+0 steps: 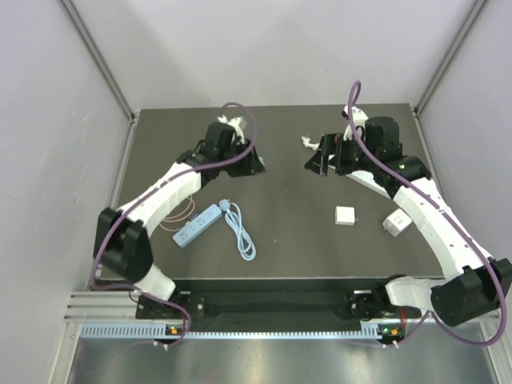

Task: Insert the plug

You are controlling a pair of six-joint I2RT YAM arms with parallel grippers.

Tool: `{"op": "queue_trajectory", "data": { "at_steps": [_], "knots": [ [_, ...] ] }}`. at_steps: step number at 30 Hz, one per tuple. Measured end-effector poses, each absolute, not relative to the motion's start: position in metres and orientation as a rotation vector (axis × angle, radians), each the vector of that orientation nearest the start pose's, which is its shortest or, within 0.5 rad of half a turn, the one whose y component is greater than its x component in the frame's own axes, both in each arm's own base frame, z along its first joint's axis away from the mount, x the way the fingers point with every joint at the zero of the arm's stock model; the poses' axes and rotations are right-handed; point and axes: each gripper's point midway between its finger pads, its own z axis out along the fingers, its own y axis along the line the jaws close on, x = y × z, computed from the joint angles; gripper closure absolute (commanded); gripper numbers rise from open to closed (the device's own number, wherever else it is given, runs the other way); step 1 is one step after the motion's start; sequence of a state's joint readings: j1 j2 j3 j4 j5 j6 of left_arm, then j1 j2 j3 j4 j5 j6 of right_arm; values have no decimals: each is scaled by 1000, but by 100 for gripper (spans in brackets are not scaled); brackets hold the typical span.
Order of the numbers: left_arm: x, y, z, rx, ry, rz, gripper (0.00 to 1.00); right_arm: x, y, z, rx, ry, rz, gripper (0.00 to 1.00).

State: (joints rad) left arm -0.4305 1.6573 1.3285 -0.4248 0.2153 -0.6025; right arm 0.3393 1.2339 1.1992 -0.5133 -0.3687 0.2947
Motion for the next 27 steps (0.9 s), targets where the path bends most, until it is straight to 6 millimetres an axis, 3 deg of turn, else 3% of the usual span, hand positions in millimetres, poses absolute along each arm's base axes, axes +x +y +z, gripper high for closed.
{"op": "queue_trajectory", "data": {
  "at_steps": [2,4,7,10,14,20,23,27],
  "knots": [
    [350,-265,195,130,2327,-797,100,310,191,270,-304,2145,771,9],
    [324,-285,209,300,2254,-847,100,305,192,276,-336,2142,782,13],
    [282,-306,203,510,2206,-906,100,294,194,280,-389,2162,814,27],
    [255,-312,189,630,2212,-923,100,278,198,277,-436,2200,871,40],
    [227,-322,193,785,2176,-972,100,250,206,270,-479,2220,1013,42],
    [187,-331,224,971,2020,-1012,100,212,218,264,-527,2255,1216,41],
    [176,-332,233,1022,1970,-1021,100,200,227,268,-562,2258,1283,36],
    [171,-332,230,1057,1962,-1005,100,186,238,270,-605,2263,1343,37]
  ]
}}
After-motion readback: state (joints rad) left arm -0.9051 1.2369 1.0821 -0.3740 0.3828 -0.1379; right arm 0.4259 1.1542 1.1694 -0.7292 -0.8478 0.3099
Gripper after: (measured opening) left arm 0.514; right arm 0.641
